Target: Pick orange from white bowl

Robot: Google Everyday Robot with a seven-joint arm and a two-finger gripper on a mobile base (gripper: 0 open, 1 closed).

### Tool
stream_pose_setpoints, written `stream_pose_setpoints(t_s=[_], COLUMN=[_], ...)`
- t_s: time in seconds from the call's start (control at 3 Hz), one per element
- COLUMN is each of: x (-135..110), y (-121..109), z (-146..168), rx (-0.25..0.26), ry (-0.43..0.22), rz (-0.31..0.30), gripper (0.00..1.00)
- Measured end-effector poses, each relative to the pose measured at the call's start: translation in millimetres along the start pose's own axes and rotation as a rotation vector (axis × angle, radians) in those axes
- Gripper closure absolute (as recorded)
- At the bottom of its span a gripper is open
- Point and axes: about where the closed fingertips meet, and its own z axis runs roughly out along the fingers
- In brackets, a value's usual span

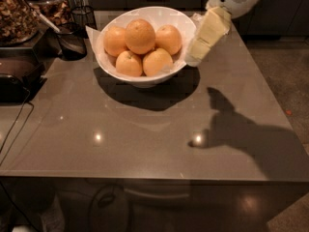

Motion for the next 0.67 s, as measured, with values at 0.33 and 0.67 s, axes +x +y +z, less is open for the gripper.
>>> stream_pose_setpoints(t_s=[0.33,0.67], x=[-27.3,-34.1], y=[-10.1,-11.1], z=[22.1,23.6], rx=[-0.040,-0.035], ry=[0.028,0.016], rz=[0.002,-0.005], gripper=[0.00,0.00])
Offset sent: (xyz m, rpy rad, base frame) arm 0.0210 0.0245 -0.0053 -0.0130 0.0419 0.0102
